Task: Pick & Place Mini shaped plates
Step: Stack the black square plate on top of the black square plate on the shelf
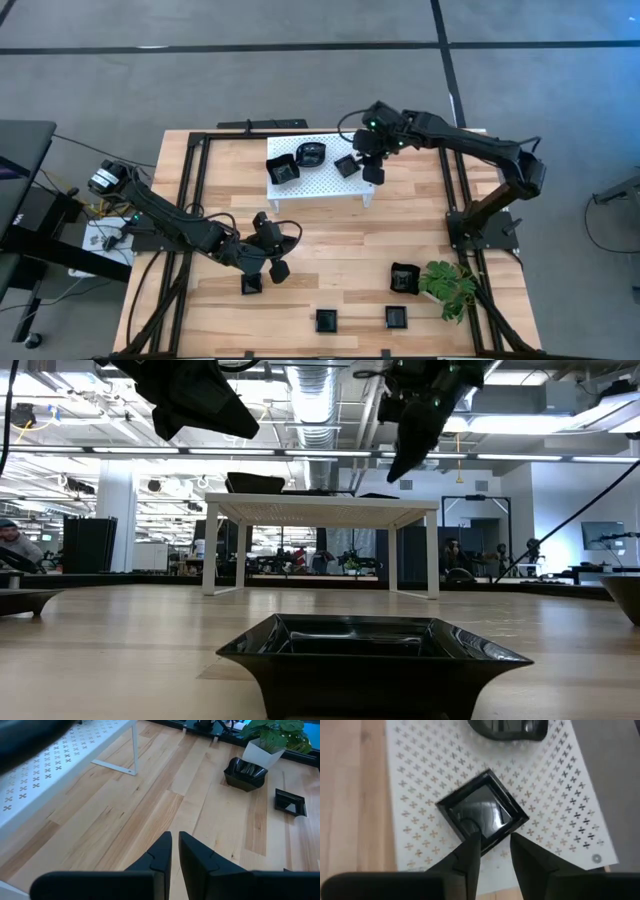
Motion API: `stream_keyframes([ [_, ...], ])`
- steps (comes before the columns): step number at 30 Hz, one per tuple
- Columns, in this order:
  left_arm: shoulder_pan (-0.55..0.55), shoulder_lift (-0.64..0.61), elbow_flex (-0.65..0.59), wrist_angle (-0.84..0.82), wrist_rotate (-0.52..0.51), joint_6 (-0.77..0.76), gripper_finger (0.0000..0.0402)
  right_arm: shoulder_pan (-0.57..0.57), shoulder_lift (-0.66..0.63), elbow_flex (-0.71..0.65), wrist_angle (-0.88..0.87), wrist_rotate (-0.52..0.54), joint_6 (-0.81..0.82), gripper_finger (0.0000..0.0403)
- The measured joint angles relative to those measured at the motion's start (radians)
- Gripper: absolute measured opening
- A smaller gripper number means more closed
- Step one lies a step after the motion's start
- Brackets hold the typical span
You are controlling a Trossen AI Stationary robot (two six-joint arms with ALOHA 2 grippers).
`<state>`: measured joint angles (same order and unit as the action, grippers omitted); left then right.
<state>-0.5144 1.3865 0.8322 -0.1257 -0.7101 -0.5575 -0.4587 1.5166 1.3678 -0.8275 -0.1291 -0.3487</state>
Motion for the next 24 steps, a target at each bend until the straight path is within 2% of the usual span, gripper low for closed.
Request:
stream_keyframes([
  [8,0.0,0.0,0.0,0.005,0.0,0.0,0.0035,0.144,-0.004,0.266,-0.32,0.0,0.084,0.0101],
  [13,0.008,0.0,0.0,0.015,0.069,0.002,0.0035,0.293,-0.105,0.265,-0.379,-0.006,0.086,0.0102],
  [16,0.012,0.0,0.0,0.019,0.111,0.023,0.0035,0.382,-0.24,0.106,-0.282,-0.031,0.111,0.0102],
  [20,0.01,0.0,0.0,0.023,0.156,0.138,0.0035,0.487,-0.477,-0.271,0.064,-0.066,0.19,0.0102],
  [24,0.022,0.0,0.0,0.036,0.204,0.21,0.0037,0.556,-0.649,-0.623,0.45,-0.029,0.303,0.0102],
])
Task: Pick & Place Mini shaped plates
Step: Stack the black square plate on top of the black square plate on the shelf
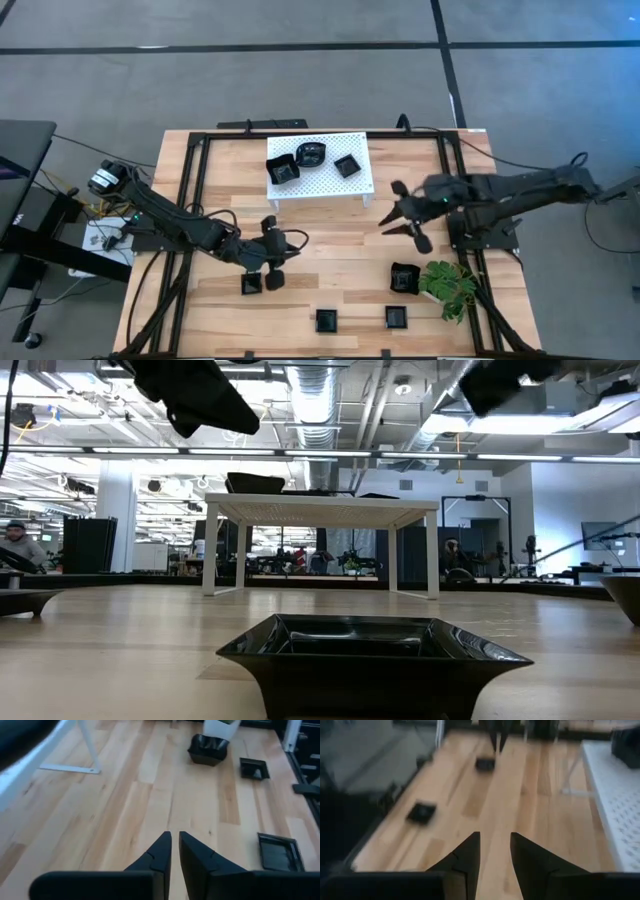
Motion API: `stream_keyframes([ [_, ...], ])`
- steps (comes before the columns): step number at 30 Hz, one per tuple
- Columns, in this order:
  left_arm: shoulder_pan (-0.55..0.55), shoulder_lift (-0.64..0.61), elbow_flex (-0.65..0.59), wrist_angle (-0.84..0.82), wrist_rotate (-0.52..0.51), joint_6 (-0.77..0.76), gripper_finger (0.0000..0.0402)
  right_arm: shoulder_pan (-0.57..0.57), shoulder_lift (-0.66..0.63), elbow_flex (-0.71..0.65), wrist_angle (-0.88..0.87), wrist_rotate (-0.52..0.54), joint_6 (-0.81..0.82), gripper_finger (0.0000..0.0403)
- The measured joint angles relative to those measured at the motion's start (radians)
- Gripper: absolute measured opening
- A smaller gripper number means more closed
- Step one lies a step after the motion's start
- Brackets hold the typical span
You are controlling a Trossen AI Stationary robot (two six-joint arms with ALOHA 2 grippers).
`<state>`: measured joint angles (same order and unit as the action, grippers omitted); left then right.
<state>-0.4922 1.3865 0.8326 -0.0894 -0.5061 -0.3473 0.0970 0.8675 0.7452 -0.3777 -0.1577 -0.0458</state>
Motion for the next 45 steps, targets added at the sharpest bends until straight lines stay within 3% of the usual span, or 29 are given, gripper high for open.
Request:
stream_keyframes([
  [4,0.002,0.0,0.0,0.002,0.027,0.043,0.0053,0.04,-0.06,-0.218,0.342,0.003,0.003,0.0102],
  [7,0.0,0.0,0.0,0.002,0.03,0.048,0.0073,0.055,-0.06,-0.29,0.472,0.003,-0.054,0.0102],
  [15,-0.061,0.0,0.0,-0.005,0.211,-0.207,0.0099,0.051,0.046,-0.3,0.624,0.006,-0.131,0.0102],
  [23,-0.246,0.001,0.0,-0.222,0.222,-0.537,0.01,0.051,0.228,-0.299,0.809,0.006,-0.192,0.0103],
  [27,-0.297,0.021,0.0,-0.334,0.22,-0.659,0.01,0.049,0.294,-0.241,0.836,0.028,-0.192,0.0109],
  [38,-0.381,0.232,0.0,-0.344,0.244,-0.683,0.01,0.044,0.43,-0.169,0.828,0.029,-0.191,0.0132],
  [45,-0.369,0.268,0.0,-0.372,0.208,-0.681,0.0085,0.044,0.499,-0.131,0.829,0.029,-0.189,0.0142],
])
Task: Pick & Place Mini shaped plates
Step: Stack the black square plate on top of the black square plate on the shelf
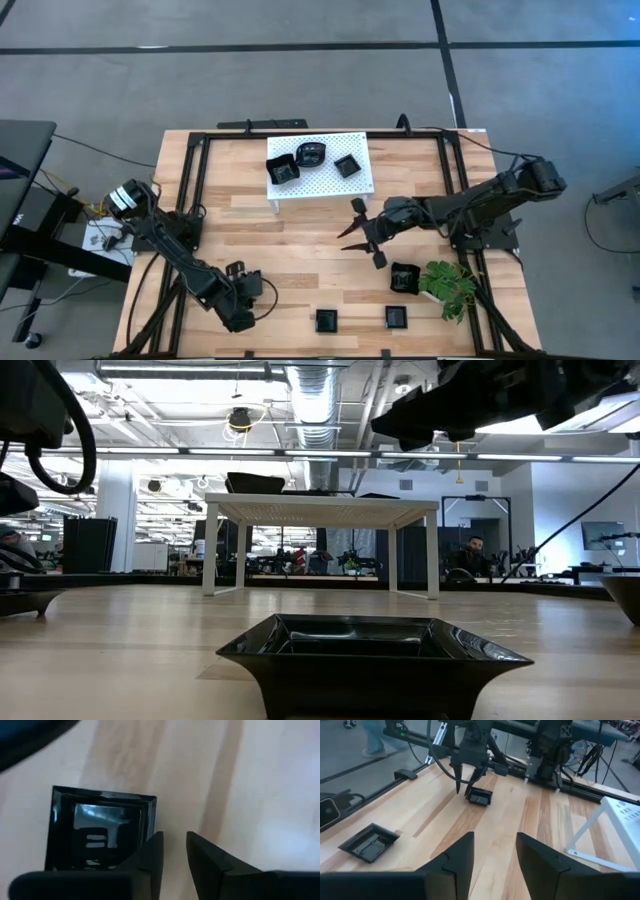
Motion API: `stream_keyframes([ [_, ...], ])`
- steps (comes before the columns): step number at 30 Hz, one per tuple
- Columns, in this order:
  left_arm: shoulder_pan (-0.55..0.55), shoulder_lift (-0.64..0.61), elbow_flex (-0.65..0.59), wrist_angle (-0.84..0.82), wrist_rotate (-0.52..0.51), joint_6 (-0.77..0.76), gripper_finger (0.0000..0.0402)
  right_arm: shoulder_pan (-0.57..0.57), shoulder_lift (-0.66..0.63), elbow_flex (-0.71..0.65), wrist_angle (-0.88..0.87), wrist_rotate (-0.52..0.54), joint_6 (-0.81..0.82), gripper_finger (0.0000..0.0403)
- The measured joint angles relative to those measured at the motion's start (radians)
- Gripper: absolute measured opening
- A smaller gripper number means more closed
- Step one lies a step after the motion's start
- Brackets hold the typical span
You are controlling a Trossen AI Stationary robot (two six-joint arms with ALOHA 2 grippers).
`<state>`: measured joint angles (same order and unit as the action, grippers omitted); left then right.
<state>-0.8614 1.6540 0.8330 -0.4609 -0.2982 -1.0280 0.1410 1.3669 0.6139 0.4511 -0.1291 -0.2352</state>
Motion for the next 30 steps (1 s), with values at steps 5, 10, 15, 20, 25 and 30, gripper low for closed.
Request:
stream_keyframes([
  [5,0.001,-0.016,0.0,-0.02,-0.023,-0.001,0.0066,0.0,0.034,0.035,-0.001,0.0,0.0,0.0146],
  [10,-0.003,-0.06,0.007,-0.004,-0.021,-0.001,0.0061,0.0,0.047,0.053,0.0,-0.001,0.0,0.0146],
  [15,0.006,-0.097,0.013,-0.025,-0.069,0.002,0.0083,-0.005,0.044,0.053,0.002,-0.001,-0.008,0.0149],
  [20,0.004,-0.076,-0.016,-0.051,-0.066,0.0,0.0112,-0.014,0.045,0.053,-0.001,-0.001,-0.034,0.0154],
  [25,0.004,-0.047,-0.018,-0.048,-0.069,-0.001,0.0128,-0.02,0.045,0.053,0.002,-0.001,-0.034,0.0158],
  [30,0.007,-0.021,-0.018,-0.068,-0.087,-0.001,0.0122,-0.02,0.045,0.053,0.001,-0.001,-0.036,0.0162],
])
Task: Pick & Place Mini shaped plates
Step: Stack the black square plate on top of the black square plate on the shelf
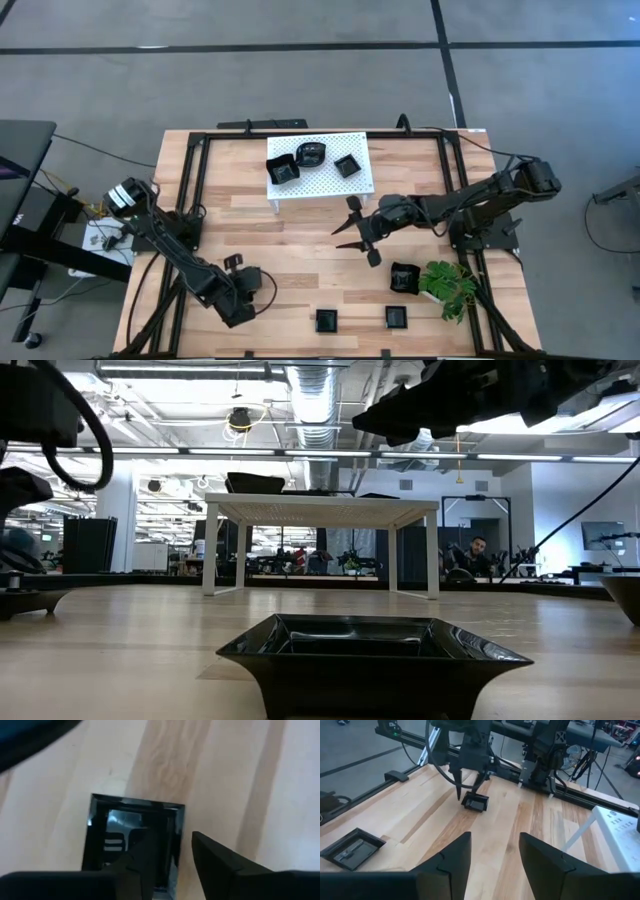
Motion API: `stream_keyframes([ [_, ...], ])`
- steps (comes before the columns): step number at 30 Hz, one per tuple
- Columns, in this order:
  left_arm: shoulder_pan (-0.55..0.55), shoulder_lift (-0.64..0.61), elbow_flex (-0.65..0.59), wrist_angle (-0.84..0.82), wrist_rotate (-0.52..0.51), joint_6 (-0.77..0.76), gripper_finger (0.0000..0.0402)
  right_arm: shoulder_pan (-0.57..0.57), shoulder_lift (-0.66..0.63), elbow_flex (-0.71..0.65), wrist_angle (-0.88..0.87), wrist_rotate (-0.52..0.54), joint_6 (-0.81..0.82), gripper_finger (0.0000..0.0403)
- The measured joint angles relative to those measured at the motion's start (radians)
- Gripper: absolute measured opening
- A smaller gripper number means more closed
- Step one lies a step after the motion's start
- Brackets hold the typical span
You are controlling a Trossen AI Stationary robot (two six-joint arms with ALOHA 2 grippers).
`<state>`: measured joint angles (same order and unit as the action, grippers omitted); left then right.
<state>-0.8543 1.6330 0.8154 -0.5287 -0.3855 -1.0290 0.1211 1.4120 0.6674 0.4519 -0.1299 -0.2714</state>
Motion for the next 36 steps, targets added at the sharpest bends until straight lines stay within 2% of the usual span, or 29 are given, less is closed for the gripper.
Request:
stream_keyframes([
  [6,0.003,0.031,0.0,-0.004,-0.022,0.0,0.009,0.0,0.0,0.0,0.005,0.0,0.0,0.0162],
  [14,0.006,0.007,0.001,0.004,-0.062,0.001,0.0011,0.004,0.0,0.0,0.008,0.0,-0.013,0.0188],
  [20,0.051,-0.052,0.007,0.064,-0.057,0.019,0.0011,0.031,0.0,-0.001,0.01,-0.001,-0.06,0.0222],
  [24,0.113,-0.103,0.014,0.215,-0.055,0.155,0.0008,0.057,0.04,0.0,0.076,-0.003,-0.061,0.0225],
  [29,0.197,-0.138,0.015,0.427,-0.029,0.432,0.001,0.083,0.157,0.074,0.09,-0.009,-0.071,0.0219],
  [32,0.232,-0.143,0.015,0.453,-0.027,0.547,0.0008,0.09,0.227,0.135,0.048,-0.03,-0.071,0.0214],
  [36,0.263,-0.142,0.015,0.462,-0.028,0.626,0.0011,0.1,0.297,0.202,-0.024,-0.033,-0.069,0.0202],
])
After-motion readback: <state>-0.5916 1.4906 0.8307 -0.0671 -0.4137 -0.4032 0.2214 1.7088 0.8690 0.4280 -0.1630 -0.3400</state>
